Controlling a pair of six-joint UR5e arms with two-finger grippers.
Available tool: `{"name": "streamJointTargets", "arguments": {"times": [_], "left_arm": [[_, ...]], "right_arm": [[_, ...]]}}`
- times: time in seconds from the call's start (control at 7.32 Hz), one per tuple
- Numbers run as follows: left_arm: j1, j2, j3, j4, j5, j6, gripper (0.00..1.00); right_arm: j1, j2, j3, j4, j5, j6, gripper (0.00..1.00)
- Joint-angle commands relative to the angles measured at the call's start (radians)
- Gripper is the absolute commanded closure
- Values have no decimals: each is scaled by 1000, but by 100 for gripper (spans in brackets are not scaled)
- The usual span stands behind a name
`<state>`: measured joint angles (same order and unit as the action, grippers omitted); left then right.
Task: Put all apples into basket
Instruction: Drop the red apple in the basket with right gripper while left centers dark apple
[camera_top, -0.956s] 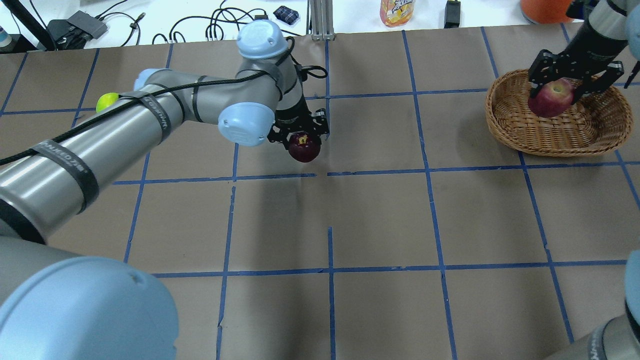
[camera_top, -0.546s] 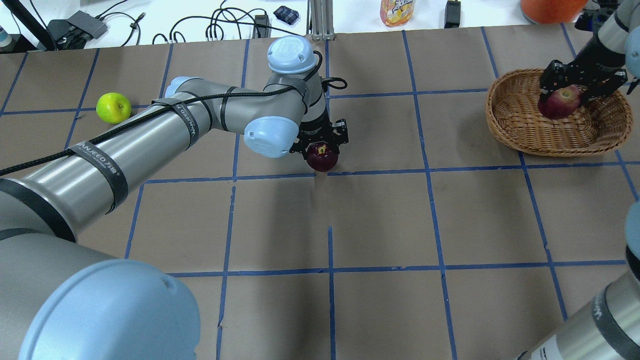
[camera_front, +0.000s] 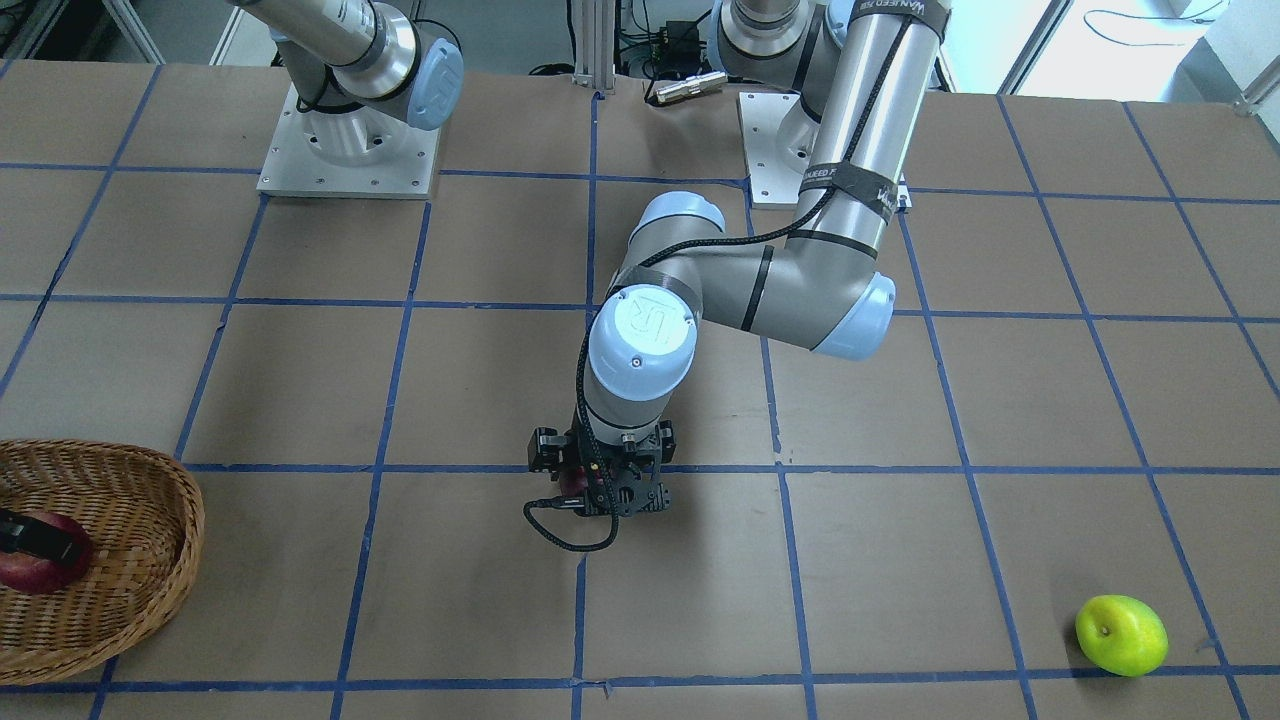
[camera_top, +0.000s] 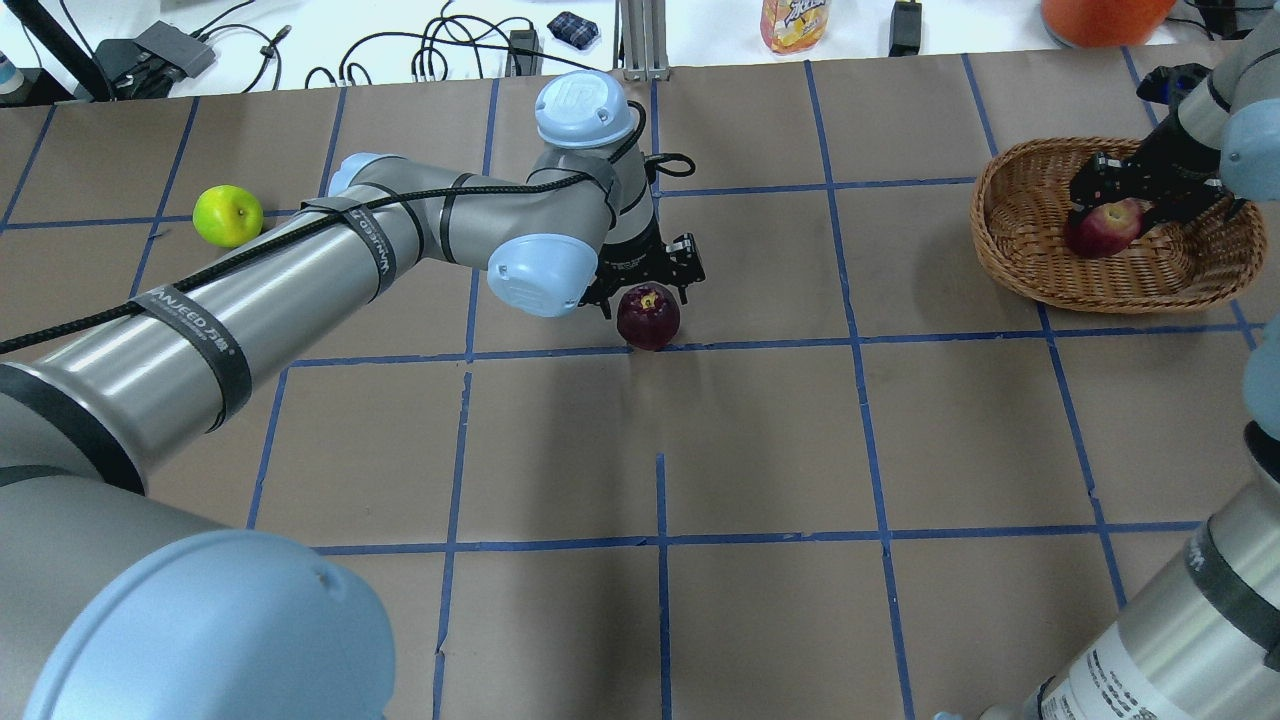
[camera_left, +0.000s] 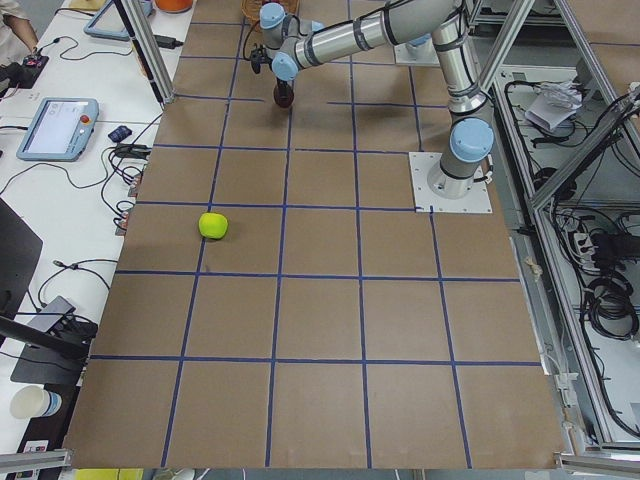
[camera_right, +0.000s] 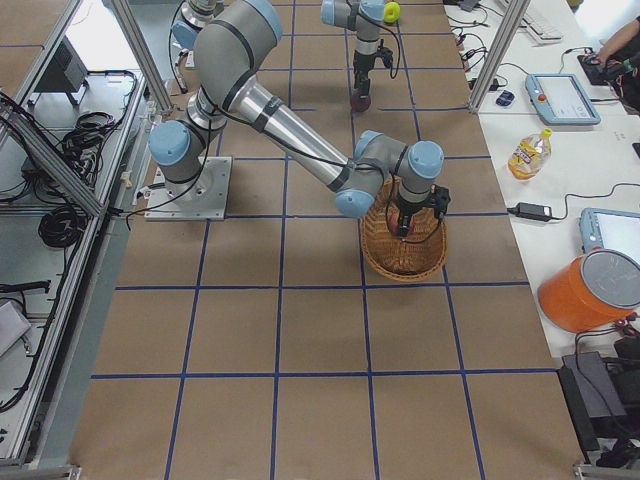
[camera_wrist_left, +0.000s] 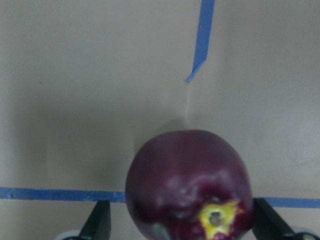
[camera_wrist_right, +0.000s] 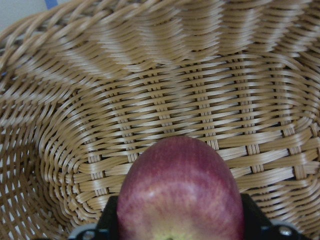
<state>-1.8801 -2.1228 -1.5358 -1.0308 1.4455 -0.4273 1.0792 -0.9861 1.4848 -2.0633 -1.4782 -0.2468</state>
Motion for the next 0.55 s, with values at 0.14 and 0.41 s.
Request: {"name": "streamJointTargets", "arguments": {"times": [0.14,0.41], "left_arm": [[144,114,133,-222,7,150,0],[287,130,141,-275,16,269,0]], "right_arm": [[-2,3,-8,-1,4,-11,1],[1,-19,-8,11,4,3,0]]}}
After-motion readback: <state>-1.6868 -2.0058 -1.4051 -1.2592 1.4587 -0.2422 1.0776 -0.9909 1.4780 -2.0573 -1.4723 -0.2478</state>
